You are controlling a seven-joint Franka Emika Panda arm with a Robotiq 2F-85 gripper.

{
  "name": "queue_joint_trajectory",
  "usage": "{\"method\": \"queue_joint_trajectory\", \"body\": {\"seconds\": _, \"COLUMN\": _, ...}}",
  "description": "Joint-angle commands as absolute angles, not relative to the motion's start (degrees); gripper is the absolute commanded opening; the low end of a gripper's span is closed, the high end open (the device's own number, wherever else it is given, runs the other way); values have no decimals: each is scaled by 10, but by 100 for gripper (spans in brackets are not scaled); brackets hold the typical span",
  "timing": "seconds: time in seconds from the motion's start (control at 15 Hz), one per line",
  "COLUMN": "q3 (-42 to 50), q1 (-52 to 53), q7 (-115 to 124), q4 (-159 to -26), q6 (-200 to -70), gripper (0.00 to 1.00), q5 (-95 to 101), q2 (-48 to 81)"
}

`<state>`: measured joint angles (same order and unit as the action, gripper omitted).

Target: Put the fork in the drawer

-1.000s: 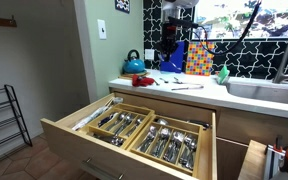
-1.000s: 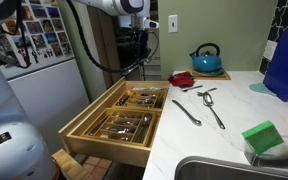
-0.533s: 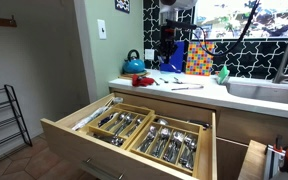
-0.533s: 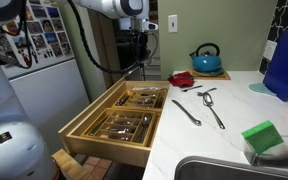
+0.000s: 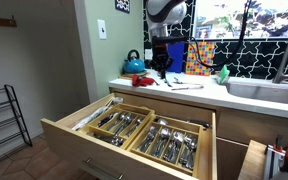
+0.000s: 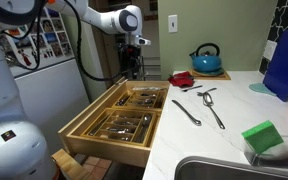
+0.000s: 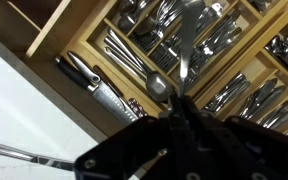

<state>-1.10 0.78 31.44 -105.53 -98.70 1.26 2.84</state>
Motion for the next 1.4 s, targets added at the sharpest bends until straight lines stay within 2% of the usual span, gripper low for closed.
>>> {"method": "queue_joint_trajectory", "body": {"seconds": 0.0, "q3": -13, "q1": 21, "q7": 420, "q4": -1109, "q6": -1019, "gripper": 2, "q5": 8, "q2": 35}}
{"method": "queue_joint_trajectory", "body": {"seconds": 0.33, "q3": -8, "q1": 20, "q7": 498, "q4": -1183, "q6": -1079, "gripper": 2, "q5": -37, "q2": 49}}
{"method": "queue_joint_trajectory", "body": {"seconds": 0.87, "q3": -2, "q1": 14, "q7": 482, "q4": -1302, "q6": -1227, "gripper": 3, "q5": -96, "q2": 56}}
{"method": "queue_joint_trajectory", "body": {"seconds": 0.93, "q3": -1, "q1": 13, "q7": 467, "q4": -1313, "q6": -1236, "gripper": 3, "q5": -103, "q2": 52}}
{"method": "queue_joint_trajectory", "body": {"seconds": 1.0, "q3": -1, "q1": 19, "q7": 488, "q4": -1283, "q6": -1211, "gripper": 7, "q5": -78, "q2": 63}}
{"method": "queue_joint_trajectory", "body": {"seconds": 1.27, "q3": 0, "q1": 17, "q7": 482, "q4": -1298, "q6": -1224, "gripper": 7, "q5": -86, "q2": 63}}
{"method": "queue_joint_trajectory", "body": {"seconds": 1.33, "q3": 0, "q1": 17, "q7": 482, "q4": -1298, "q6": -1224, "gripper": 3, "q5": -86, "q2": 63}}
